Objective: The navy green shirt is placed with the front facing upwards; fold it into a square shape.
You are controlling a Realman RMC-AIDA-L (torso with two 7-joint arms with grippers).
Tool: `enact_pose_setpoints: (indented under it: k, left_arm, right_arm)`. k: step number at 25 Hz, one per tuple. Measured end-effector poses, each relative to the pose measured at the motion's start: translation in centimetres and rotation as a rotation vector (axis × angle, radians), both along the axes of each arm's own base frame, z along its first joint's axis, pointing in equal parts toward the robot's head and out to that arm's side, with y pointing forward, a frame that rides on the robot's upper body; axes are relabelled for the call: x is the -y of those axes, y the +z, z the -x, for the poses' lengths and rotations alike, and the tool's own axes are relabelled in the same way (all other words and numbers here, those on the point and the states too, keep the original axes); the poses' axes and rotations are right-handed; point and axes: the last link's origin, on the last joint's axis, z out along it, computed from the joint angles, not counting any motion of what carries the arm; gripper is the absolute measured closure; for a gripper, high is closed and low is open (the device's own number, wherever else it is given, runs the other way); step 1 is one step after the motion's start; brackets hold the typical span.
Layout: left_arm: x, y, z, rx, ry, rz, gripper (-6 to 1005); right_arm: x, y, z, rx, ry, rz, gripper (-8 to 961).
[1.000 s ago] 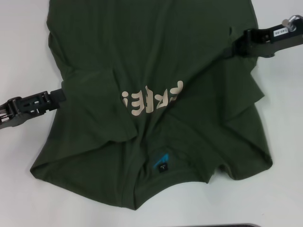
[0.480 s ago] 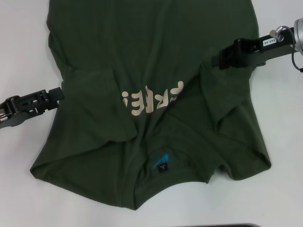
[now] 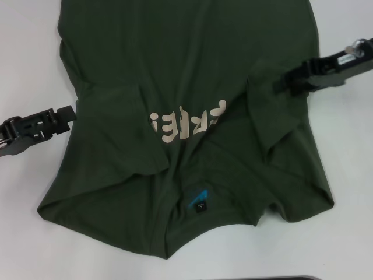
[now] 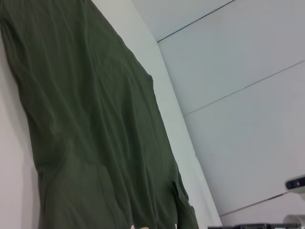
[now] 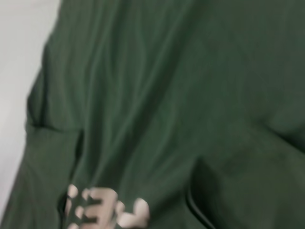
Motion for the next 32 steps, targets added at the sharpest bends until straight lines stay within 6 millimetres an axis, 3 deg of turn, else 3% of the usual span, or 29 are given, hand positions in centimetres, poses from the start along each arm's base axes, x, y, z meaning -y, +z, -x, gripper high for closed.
enact_pose_setpoints:
  k: [7, 32]
  left_arm:
    - [0.1, 0.3, 0.3, 0.006, 0.019, -0.012, 343]
    - [0.2, 1.1, 0.8, 0.027, 0.065, -0.057, 343]
  right_arm:
    - [1.0, 1.3, -1.0, 0.019, -0.026, 0.032, 381]
    - [2.1, -2.6, -0.3, 0.039, -0.004, 0.116, 366]
